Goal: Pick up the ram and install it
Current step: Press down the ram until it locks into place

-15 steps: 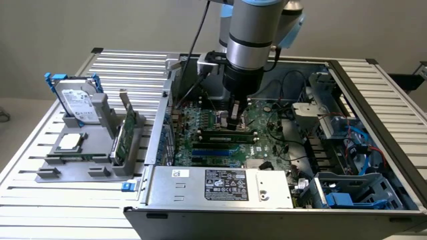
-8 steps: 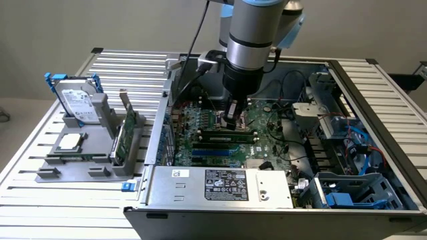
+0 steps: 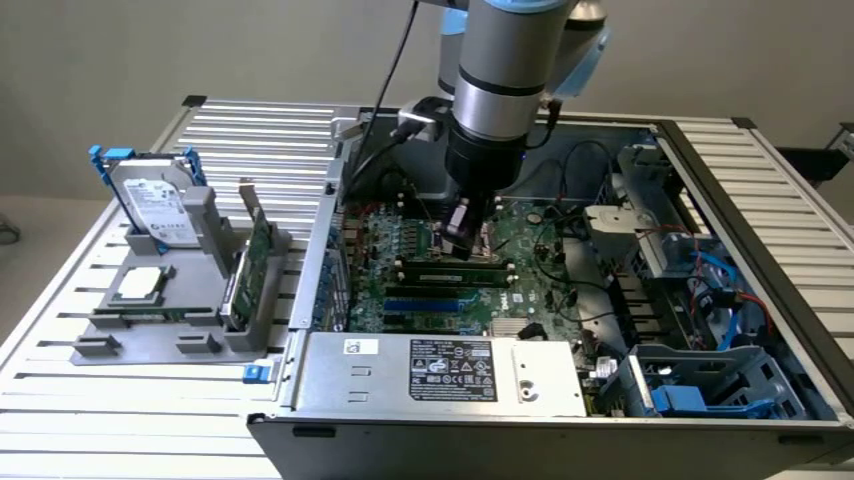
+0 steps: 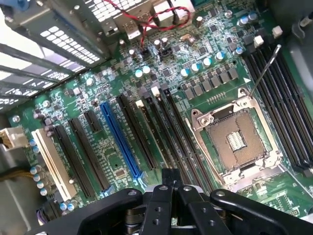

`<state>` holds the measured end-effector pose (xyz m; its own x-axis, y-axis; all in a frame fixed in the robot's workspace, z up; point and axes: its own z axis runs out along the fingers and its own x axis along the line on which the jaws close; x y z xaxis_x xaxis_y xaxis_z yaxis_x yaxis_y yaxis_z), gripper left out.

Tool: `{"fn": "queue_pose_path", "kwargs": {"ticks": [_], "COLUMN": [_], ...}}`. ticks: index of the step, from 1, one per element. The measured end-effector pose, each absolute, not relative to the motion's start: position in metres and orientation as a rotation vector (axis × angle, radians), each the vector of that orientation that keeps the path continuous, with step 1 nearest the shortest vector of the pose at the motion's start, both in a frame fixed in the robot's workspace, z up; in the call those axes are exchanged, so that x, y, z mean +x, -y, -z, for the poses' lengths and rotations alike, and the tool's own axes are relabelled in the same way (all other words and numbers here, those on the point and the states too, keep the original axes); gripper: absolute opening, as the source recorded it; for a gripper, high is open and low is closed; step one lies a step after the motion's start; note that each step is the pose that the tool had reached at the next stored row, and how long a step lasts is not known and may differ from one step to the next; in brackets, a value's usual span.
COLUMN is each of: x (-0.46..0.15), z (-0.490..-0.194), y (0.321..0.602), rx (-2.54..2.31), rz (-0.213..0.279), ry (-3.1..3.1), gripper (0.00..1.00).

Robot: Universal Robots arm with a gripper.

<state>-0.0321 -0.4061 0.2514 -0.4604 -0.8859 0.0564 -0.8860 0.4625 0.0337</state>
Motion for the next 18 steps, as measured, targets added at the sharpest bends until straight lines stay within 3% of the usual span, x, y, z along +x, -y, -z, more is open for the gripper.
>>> {"fn": "queue_pose_path", "kwargs": {"ticks": [18], "x": [-0.0321], "z": [-0.2514], "y": [0.4061], "rx": [1.213], "rz": [0.013], "ry": [2.828], "gripper": [0.11]}}
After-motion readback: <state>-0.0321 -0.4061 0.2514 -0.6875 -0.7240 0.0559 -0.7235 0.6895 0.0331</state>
